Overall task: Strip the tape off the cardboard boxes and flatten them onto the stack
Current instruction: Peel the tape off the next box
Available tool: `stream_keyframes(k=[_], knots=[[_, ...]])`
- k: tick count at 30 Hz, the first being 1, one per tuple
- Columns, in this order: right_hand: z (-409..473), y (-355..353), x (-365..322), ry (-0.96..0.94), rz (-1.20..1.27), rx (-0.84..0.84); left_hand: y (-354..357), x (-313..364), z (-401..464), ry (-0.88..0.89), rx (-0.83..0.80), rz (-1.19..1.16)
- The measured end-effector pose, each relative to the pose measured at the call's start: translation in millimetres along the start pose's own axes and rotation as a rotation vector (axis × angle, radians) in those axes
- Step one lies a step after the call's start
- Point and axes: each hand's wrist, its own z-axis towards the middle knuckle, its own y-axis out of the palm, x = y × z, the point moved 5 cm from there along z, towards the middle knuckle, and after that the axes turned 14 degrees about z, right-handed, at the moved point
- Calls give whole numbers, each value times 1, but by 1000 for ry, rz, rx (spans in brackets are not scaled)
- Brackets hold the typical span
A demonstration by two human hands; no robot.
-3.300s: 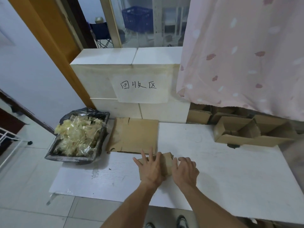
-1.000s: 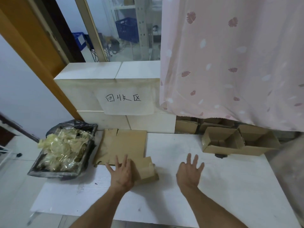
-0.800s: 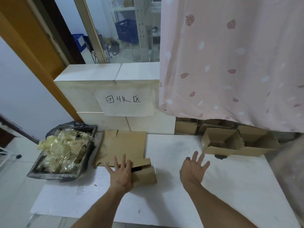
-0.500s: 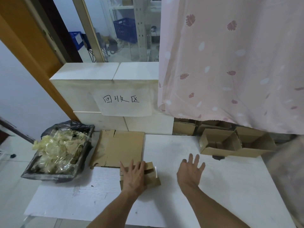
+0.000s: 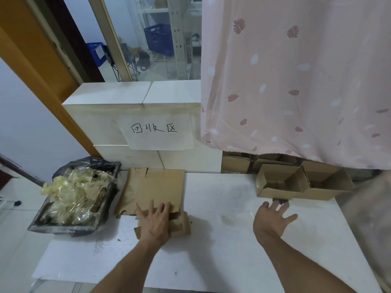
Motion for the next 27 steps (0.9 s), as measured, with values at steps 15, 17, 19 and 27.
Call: stream_keyframes(k=[15,17,19,27], knots=[[-63,-20,-100,-334,232,31,-60,104,4,138,103,-439],[-66,-25,-106,-364,239,42,-66,95,6,139,82,-490],[-72,-36,-117,-419,262,72,-67,92,6,176,56,-512],[-78,-64,-138,-621,385,154,-73,93,-5,59,134,-569]])
